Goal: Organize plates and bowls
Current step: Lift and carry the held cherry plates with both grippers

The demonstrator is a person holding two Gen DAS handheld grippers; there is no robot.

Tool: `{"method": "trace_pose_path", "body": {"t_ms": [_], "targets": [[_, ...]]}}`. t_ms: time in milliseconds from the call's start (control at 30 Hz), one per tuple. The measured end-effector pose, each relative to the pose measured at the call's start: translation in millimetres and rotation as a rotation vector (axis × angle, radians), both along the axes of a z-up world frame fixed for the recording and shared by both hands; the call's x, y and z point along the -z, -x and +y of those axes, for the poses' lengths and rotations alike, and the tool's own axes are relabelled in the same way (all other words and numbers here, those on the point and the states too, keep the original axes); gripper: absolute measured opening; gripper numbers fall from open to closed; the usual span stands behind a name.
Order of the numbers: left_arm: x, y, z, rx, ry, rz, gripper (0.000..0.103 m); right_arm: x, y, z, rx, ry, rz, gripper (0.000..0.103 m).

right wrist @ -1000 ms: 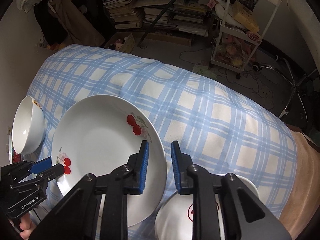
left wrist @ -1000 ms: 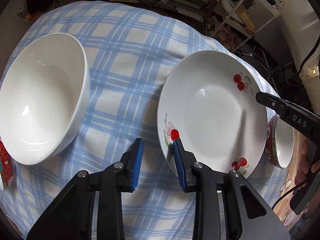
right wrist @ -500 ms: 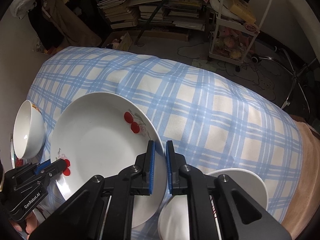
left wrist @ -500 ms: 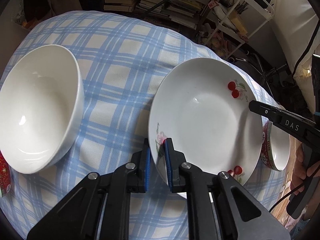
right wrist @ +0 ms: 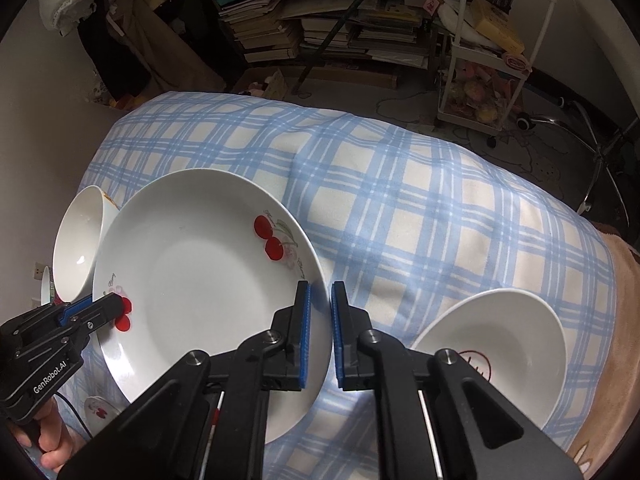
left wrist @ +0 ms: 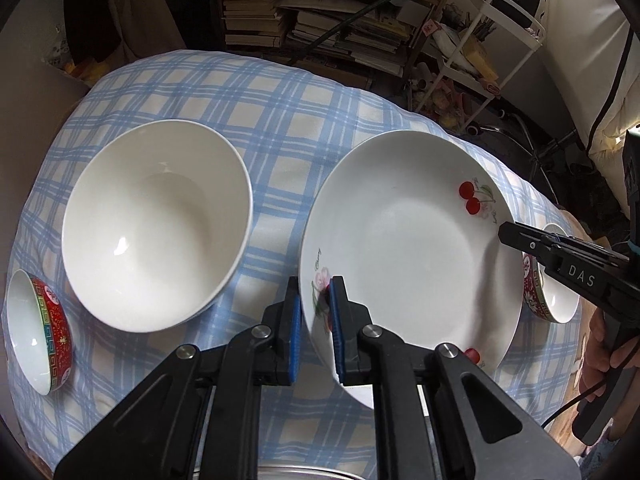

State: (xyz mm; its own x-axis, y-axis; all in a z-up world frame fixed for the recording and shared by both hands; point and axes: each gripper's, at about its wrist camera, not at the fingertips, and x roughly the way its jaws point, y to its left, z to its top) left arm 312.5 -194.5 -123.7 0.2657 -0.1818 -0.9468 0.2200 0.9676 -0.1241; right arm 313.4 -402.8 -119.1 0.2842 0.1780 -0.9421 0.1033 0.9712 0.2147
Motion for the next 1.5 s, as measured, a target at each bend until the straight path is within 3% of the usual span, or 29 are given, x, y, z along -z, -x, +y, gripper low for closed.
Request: {"method": "trace_pose_path", "body": {"t_ms": [700, 1500], "targets": [[-42, 70, 59, -0.007, 0.041, -0.029, 0.013, -42, 71, 46, -0.016, -0.027, -0.034, 0.010], [-34, 158, 149, -0.045, 0.031, -0.023, 0.013, -33, 161, 130, -0.037, -0.075, -0.057, 0.010]]}}
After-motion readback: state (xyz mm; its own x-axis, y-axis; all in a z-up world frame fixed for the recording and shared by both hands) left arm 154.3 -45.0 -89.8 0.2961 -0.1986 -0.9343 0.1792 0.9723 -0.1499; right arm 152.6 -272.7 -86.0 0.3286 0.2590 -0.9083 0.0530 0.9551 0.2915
